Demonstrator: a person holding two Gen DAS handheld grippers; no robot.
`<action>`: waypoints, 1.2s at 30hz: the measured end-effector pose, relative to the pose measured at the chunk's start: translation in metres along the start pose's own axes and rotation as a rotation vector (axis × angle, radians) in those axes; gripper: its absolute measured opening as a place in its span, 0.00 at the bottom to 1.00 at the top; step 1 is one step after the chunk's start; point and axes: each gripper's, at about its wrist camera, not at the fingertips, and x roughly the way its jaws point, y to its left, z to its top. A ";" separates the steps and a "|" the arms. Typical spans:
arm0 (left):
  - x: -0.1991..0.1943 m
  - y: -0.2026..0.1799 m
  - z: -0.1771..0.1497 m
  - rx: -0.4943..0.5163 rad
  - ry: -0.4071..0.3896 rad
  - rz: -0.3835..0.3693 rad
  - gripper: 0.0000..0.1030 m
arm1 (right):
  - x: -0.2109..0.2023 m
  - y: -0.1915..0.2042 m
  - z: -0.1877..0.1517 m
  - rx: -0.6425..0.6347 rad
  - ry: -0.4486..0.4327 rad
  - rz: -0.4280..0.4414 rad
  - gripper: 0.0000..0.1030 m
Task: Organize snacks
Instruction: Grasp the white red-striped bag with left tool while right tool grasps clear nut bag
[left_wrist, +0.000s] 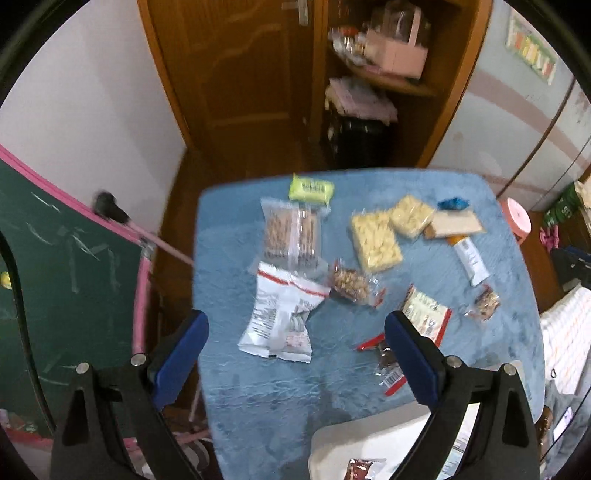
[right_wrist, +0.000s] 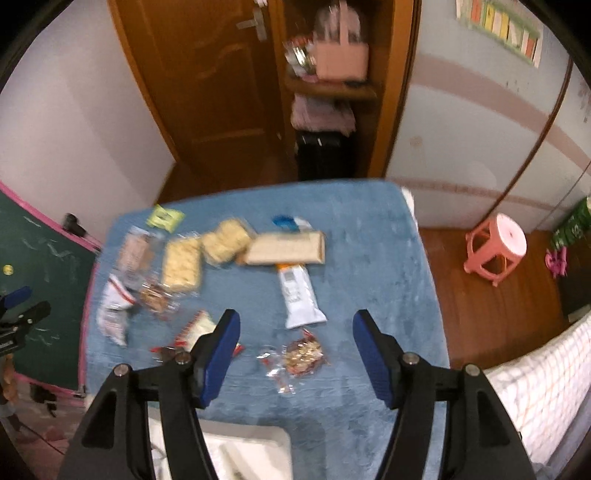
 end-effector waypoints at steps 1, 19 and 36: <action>0.020 0.005 0.001 -0.013 0.035 -0.003 0.93 | 0.014 -0.003 -0.001 0.008 0.029 -0.002 0.62; 0.158 0.027 -0.005 -0.061 0.245 0.026 0.93 | 0.152 -0.033 -0.041 0.160 0.325 0.047 0.62; 0.201 0.024 -0.012 -0.098 0.311 0.014 0.65 | 0.160 -0.003 -0.066 0.123 0.358 0.092 0.46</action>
